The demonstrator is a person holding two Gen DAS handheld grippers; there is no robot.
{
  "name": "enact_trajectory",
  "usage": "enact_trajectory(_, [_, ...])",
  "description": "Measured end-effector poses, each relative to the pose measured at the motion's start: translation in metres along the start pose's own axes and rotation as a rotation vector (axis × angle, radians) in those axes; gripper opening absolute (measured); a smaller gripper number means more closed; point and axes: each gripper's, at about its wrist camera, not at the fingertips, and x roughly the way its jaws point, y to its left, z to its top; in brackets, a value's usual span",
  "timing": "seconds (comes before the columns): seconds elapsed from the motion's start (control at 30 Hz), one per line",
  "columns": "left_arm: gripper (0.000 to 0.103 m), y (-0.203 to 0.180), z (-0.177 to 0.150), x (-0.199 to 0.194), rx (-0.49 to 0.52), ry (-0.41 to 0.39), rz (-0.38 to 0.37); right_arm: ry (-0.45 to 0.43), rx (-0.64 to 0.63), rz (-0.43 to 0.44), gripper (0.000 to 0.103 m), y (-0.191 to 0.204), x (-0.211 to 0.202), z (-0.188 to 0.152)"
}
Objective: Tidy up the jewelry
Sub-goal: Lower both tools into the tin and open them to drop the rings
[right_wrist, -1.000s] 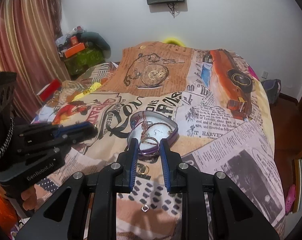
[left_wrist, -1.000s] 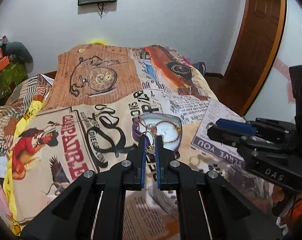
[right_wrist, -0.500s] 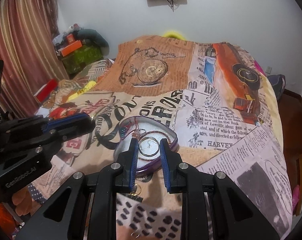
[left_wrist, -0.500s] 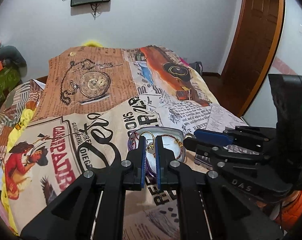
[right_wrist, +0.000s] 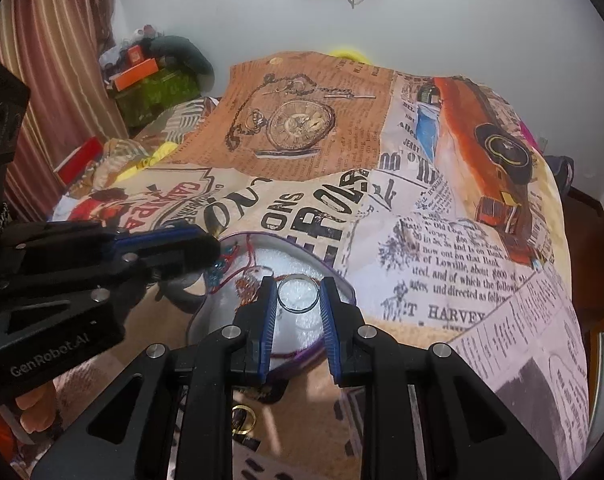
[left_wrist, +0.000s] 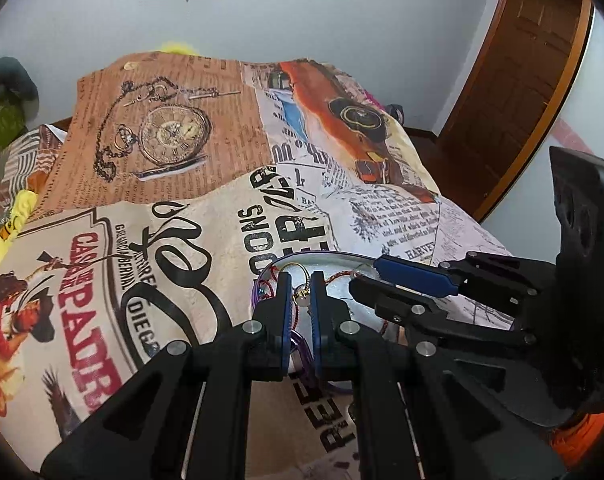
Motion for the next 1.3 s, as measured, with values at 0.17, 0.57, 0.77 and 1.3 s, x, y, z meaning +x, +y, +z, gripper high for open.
enact_trajectory(0.17, [0.007,0.000,0.001,0.008,0.007,0.013,-0.001,0.017,0.001,0.011,0.020,-0.001,0.009,-0.001])
enact_trajectory(0.57, [0.007,-0.004,0.002,-0.001,0.019,0.010,0.014,0.025,-0.027,0.015,0.020,0.005,0.006,-0.003])
enact_trajectory(0.77, [0.008,-0.005,0.001,-0.026,0.012,-0.014,0.054,0.012,-0.020,-0.012,0.039,0.006,-0.008,-0.002])
enact_trajectory(1.3, [0.030,-0.037,-0.023,-0.108,0.076,-0.089,0.090,-0.060,0.007,-0.050,0.040,0.018,-0.078,-0.012])
